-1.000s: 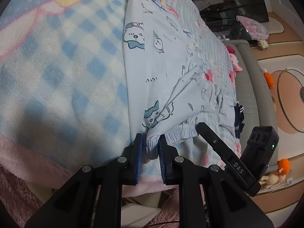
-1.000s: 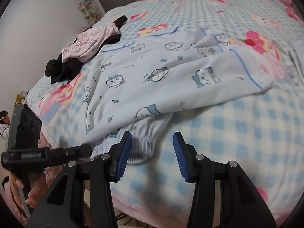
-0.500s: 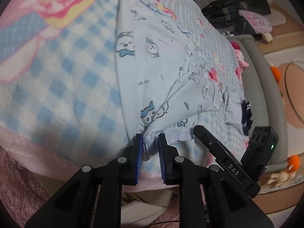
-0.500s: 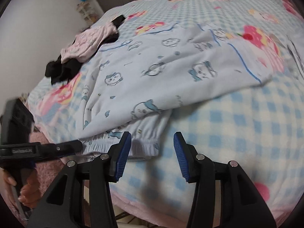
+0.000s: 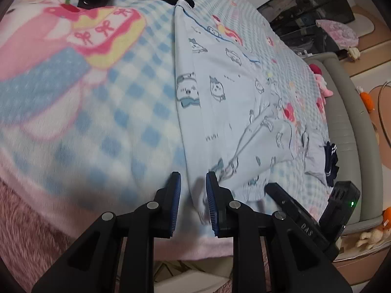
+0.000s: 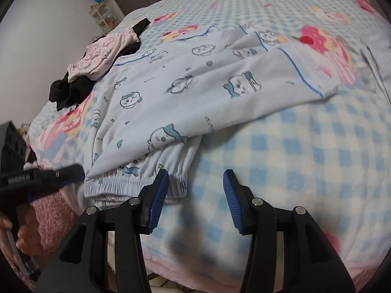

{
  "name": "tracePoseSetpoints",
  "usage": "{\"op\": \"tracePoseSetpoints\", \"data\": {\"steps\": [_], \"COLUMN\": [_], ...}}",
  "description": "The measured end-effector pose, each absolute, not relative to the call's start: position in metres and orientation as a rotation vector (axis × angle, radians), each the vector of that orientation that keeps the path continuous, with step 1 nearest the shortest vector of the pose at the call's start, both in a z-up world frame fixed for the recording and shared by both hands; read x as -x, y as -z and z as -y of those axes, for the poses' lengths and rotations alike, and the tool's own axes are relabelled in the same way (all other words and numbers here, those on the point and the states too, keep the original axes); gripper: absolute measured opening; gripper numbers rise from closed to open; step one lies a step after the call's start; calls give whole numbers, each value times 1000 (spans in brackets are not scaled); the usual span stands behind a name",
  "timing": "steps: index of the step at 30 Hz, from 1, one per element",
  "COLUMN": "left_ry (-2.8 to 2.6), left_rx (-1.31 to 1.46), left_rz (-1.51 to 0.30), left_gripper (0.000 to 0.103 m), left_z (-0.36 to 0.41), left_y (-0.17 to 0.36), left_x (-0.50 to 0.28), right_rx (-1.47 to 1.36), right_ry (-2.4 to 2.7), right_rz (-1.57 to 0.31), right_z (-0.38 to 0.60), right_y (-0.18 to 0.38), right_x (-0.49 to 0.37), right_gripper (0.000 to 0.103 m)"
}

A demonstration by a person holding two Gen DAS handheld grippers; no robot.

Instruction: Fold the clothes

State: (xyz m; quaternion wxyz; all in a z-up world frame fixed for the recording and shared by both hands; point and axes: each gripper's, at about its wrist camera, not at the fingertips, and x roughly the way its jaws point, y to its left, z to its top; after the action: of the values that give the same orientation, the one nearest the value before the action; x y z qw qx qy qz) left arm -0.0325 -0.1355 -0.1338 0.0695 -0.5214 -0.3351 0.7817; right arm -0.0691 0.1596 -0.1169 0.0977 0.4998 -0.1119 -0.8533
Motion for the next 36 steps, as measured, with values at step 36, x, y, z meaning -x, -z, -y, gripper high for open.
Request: {"op": "tracePoseSetpoints", "data": {"steps": [36], "left_ry": [-2439], "left_rx": [1414], "left_rz": [964], "left_gripper": [9], "left_z": [138], "left_y": [120], "left_x": [34], "right_rx": [-1511], "right_ry": [2548], "right_rz": [242], "right_z": [-145], "right_y": [114], "right_x": [80], "right_gripper": [48]}}
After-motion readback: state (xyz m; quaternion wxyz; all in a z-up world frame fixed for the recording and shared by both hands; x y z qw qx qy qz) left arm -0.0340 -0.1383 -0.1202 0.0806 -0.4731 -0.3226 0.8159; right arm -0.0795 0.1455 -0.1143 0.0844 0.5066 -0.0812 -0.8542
